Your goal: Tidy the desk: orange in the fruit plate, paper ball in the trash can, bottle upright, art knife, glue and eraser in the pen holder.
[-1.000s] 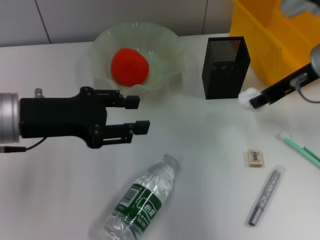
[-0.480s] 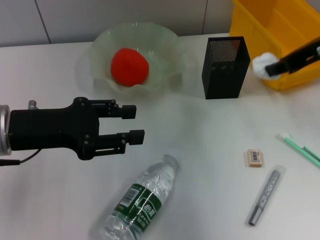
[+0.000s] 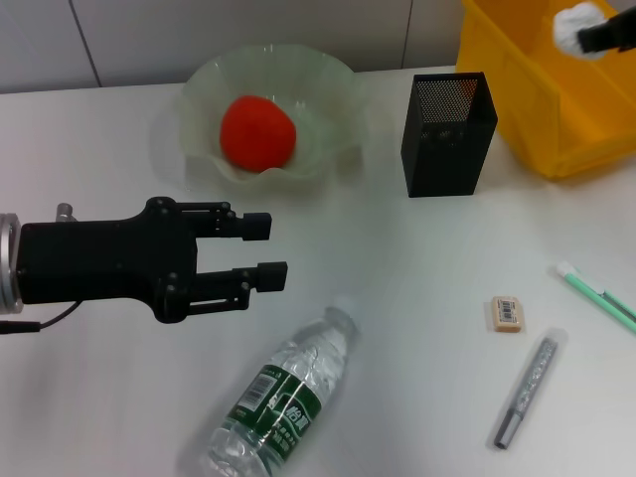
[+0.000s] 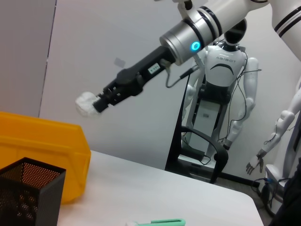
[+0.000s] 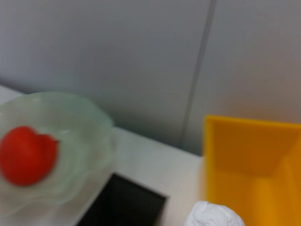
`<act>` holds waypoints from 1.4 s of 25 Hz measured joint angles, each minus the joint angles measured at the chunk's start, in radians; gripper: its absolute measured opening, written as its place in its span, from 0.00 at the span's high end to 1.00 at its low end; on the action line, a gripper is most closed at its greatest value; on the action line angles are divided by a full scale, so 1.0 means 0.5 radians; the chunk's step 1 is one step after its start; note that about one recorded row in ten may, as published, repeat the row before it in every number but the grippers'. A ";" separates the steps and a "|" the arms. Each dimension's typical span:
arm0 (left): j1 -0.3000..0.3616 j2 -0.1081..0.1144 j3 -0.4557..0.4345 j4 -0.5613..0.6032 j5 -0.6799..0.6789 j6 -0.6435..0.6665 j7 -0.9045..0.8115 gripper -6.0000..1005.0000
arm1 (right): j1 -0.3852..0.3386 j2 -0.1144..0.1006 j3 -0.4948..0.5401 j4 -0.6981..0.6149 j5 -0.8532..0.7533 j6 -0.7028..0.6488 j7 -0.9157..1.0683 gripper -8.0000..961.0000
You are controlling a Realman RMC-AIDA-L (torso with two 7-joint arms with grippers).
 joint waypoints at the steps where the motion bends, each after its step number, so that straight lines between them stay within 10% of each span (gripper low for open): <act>1: 0.000 0.000 0.000 -0.006 0.000 0.000 0.000 0.42 | 0.008 -0.007 -0.001 0.032 -0.032 0.046 -0.004 0.75; 18: 0.002 0.000 -0.023 -0.067 -0.008 0.002 0.029 0.43 | 0.294 -0.144 -0.026 1.232 -0.206 1.114 -0.213 0.76; 35: -0.006 0.006 -0.074 -0.114 -0.019 -0.024 0.061 0.43 | 0.313 -0.141 -0.028 1.435 -0.213 1.328 -0.272 0.76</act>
